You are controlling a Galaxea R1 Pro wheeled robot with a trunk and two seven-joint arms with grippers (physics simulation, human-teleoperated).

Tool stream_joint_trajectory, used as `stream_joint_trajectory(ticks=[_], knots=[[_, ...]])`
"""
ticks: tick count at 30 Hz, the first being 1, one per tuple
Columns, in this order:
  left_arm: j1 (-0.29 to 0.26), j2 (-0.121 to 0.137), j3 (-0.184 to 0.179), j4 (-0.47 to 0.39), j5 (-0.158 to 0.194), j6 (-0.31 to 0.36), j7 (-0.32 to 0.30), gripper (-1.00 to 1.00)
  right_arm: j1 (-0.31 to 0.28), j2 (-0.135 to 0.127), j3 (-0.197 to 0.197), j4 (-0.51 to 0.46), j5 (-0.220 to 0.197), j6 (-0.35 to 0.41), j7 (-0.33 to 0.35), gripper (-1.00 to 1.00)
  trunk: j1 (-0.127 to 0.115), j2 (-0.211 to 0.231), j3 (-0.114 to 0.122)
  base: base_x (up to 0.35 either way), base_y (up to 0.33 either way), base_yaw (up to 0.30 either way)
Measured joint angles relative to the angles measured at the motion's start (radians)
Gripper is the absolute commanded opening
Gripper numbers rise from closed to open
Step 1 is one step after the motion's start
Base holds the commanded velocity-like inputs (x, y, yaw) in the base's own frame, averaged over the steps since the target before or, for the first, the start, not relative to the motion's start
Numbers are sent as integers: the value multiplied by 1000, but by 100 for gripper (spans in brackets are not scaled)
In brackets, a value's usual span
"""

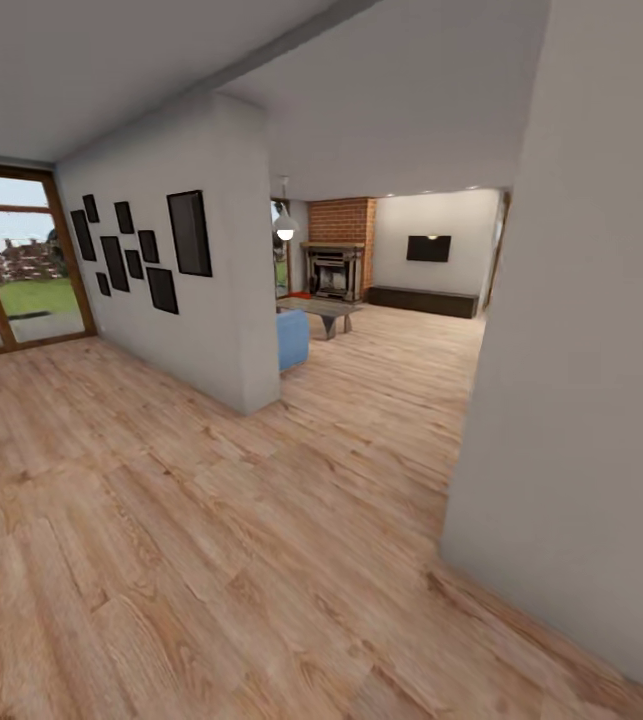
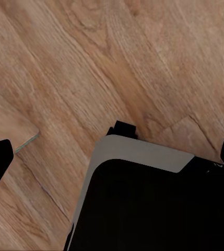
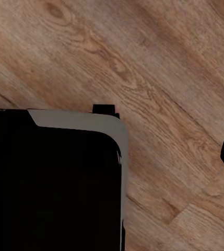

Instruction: Move the two storage containers from the living room to the garage. In the garage, place one container on the floor and stack the other container on top of it (either order is fine).

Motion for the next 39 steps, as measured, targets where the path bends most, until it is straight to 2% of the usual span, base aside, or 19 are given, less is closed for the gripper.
stream_joint_trajectory(ticks=[12, 39], knots=[[0, 0, 0, 0, 0, 0, 0, 100, 0, 0, 1, 0, 0, 1, 0, 100, 0, 0, 0, 323, 0, 244], [0, 0, 0, 0, 0, 0, 0, 100, 0, 2, 14, 0, 8, 6, 0, 100, 0, 0, 0, 323, 0, 5]])
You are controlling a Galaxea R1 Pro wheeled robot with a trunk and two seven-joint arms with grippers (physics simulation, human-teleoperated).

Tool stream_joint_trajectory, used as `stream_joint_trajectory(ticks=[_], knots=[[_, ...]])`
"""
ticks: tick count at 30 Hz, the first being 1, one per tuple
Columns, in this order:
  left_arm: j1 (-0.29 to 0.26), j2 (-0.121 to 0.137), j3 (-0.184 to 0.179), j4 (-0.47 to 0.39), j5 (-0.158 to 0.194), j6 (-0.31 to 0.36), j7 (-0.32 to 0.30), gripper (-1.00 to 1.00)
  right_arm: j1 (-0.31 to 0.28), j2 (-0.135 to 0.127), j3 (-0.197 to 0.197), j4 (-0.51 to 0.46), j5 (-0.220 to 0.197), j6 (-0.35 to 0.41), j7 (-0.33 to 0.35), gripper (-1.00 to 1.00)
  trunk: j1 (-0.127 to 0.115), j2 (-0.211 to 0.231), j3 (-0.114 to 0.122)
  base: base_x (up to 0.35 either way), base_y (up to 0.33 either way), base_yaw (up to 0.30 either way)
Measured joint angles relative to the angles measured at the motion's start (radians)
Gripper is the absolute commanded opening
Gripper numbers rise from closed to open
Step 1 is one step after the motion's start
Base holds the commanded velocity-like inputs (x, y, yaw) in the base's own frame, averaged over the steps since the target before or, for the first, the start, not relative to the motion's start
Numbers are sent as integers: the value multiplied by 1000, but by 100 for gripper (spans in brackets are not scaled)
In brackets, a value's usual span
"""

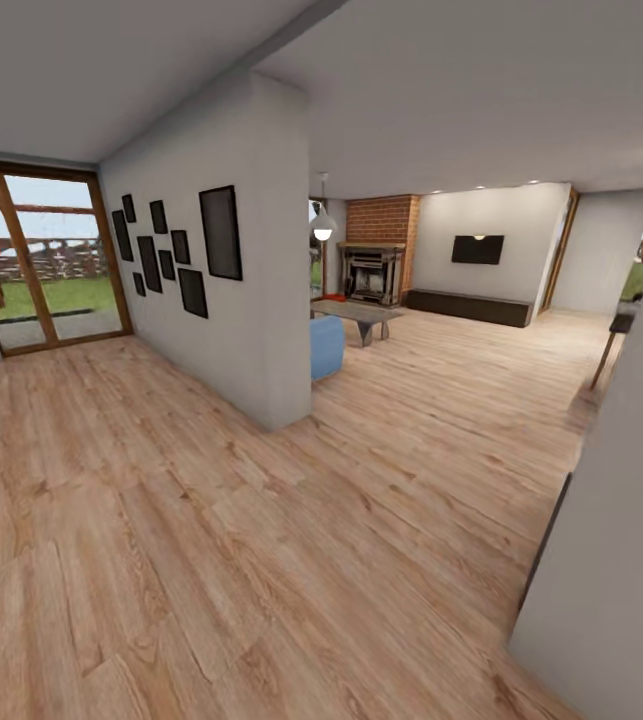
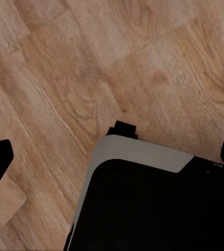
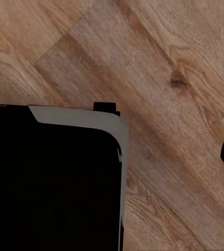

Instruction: Move the two storage containers from the living room to the garage. In the garage, place one container on the floor and stack the other container on top of it (either order is fine).

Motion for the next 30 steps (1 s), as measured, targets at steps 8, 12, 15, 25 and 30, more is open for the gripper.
stream_joint_trajectory(ticks=[8, 12, 15, 25, 30], knots=[[0, -1, 0, 0, 0, 0, 0, 100, 0, 1, 1, 0, 0, -1, 0, 100, 0, 0, 0, 323, 0, 0], [0, -1, 0, 0, 0, 0, 0, 100, 0, 1, 1, 0, 0, -1, 0, 100, 0, 0, 0, 323, 0, 0], [0, -1, 0, 0, 0, 0, 0, 100, 0, 1, 1, 0, 0, -1, 0, 100, 0, 0, 0, 323, 0, 0], [0, -2, 0, 0, 0, 0, 0, 100, 0, 1, 1, 0, 0, -2, 1, 100, 0, 0, 0, 323, 0, 0], [0, -2, 0, 0, 0, 0, 0, 100, 0, 1, 1, 0, 0, -1, 1, 100, 0, 0, 0, 323, 0, 0]])
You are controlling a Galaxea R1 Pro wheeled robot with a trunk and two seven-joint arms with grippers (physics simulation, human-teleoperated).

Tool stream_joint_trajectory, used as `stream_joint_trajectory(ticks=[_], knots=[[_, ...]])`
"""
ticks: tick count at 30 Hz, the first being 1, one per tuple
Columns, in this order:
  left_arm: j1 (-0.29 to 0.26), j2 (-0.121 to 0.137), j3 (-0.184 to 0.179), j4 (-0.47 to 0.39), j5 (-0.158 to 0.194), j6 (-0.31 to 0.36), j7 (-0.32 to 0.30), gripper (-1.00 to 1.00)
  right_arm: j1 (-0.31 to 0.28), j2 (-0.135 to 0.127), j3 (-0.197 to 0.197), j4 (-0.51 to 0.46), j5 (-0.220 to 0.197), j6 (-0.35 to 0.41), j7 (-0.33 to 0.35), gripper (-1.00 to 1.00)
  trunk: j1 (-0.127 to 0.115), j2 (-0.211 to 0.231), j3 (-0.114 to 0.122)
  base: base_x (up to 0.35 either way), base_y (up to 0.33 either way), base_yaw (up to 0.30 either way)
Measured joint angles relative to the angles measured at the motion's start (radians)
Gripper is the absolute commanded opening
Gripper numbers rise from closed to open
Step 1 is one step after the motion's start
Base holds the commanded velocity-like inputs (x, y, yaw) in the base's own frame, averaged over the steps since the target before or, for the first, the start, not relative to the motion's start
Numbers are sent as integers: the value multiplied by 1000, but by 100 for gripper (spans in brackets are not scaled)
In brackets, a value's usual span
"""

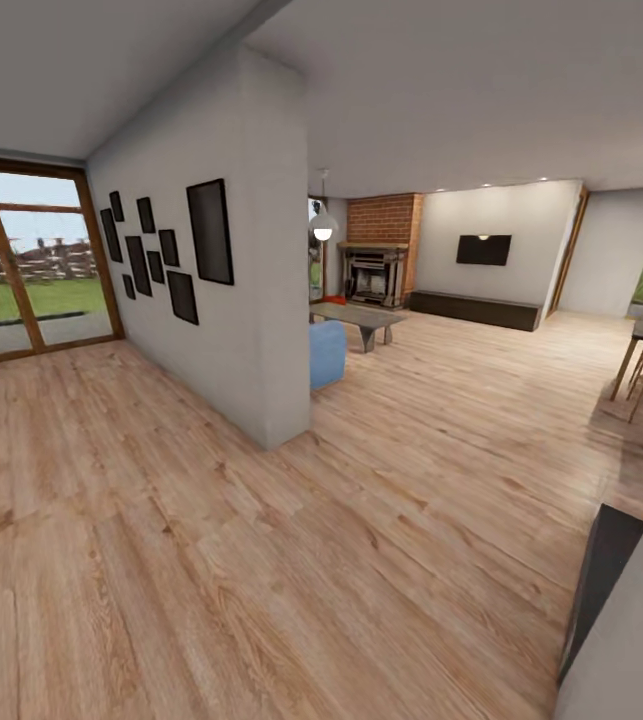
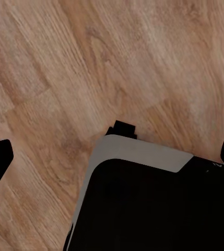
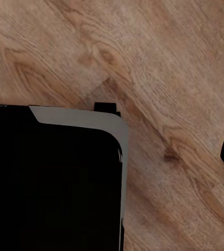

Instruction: Move the two storage containers from the living room to the garage. In the garage, place one container on the floor and stack the other container on top of it (either order is fine).

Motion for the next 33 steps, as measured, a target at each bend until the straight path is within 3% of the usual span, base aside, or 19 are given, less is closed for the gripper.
stream_joint_trajectory(ticks=[33], knots=[[0, 2, 0, 0, 0, 0, 0, 100, 0, 0, 0, 0, 0, 0, 0, 100, 0, 0, 0, 323, 0, 0]])
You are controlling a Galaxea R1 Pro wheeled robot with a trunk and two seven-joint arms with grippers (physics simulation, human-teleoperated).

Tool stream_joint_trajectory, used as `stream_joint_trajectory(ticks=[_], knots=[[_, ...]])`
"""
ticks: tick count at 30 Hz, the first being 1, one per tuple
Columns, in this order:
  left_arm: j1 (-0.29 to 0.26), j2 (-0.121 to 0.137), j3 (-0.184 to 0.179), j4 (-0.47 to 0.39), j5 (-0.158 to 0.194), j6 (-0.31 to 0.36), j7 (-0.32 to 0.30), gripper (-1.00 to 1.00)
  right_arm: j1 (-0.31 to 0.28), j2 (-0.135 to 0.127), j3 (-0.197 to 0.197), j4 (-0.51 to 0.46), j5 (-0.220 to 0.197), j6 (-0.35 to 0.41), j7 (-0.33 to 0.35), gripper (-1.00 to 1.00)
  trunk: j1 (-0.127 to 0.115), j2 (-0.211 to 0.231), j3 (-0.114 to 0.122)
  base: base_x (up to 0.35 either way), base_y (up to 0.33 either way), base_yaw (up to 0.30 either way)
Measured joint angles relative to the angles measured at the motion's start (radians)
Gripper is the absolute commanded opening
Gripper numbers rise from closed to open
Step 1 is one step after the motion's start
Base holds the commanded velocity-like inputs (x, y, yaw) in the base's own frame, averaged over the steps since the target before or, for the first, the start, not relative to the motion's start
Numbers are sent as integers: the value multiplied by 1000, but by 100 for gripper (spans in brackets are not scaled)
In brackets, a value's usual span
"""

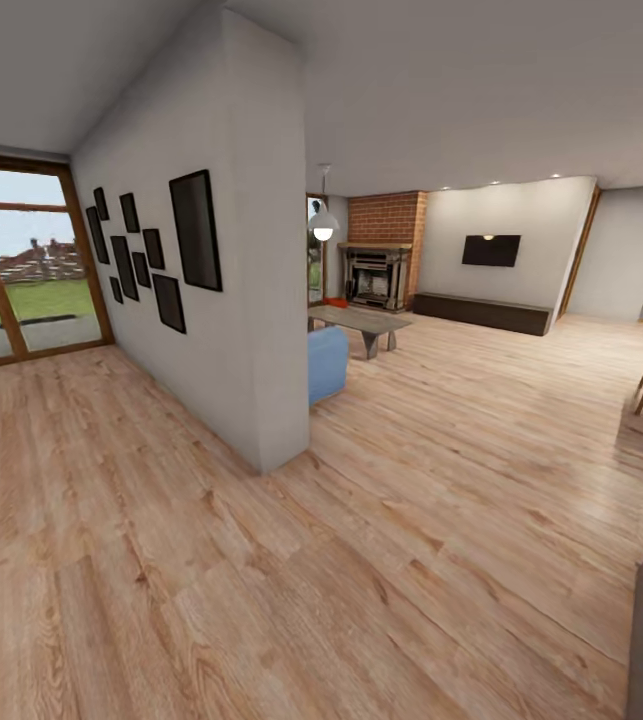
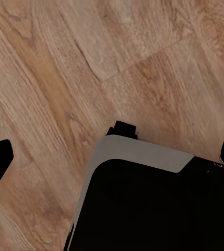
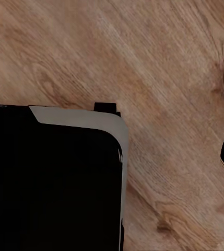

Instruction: Move the two storage containers from the living room to the garage. In the garage, place one container on the floor and stack the other container on top of it (either order is fine).

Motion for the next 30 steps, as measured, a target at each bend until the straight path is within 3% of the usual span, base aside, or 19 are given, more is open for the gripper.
stream_joint_trajectory(ticks=[30], knots=[[0, 0, 0, 0, 0, 0, 0, 100, 0, 0, 0, 0, 0, 0, 0, 100, 0, 0, 0, 323, 0, 0]])
